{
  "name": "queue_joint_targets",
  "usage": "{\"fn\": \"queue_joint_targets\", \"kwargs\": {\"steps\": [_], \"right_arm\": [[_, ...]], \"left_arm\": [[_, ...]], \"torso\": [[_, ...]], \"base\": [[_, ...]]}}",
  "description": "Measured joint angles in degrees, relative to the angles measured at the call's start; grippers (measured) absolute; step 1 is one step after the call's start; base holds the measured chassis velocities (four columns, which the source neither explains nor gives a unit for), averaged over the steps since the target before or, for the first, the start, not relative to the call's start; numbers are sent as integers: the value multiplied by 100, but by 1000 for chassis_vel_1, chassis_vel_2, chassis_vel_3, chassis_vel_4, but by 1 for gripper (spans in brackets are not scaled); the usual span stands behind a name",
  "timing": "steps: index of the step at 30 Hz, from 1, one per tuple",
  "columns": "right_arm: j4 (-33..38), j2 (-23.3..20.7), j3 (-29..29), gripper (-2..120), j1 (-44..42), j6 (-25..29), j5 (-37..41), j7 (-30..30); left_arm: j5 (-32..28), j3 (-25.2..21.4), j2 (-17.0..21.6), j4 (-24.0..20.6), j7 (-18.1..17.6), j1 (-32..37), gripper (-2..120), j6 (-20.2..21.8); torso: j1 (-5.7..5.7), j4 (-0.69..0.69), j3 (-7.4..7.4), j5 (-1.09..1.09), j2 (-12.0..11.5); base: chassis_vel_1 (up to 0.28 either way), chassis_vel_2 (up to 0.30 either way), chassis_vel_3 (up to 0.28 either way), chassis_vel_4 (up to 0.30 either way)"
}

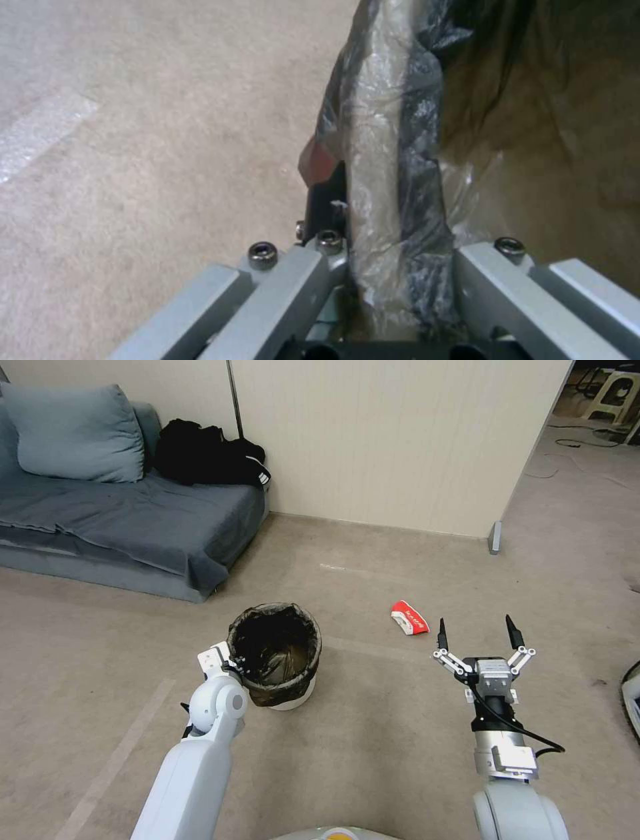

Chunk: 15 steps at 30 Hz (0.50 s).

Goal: Pick up the trash bin, then pick up the garbage from the floor and place it into the trash bin.

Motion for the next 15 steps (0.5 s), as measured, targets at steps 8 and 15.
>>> {"fn": "queue_joint_targets", "kwargs": {"steps": [8,15], "right_arm": [[-153,-39,-67,100,78,312,271,-50],[-270,-76,-173,100,172,407,442,-91]], "left_arm": [[211,-187,79,-1230,1,533,1,-25],[887,-235,66,-2613,320,1598,1,-81]], "torso": [[1,0,-1,4,-2],[1,1,-3,10,2]], "base": [[0,0,0,0],[0,0,0,0]]}}
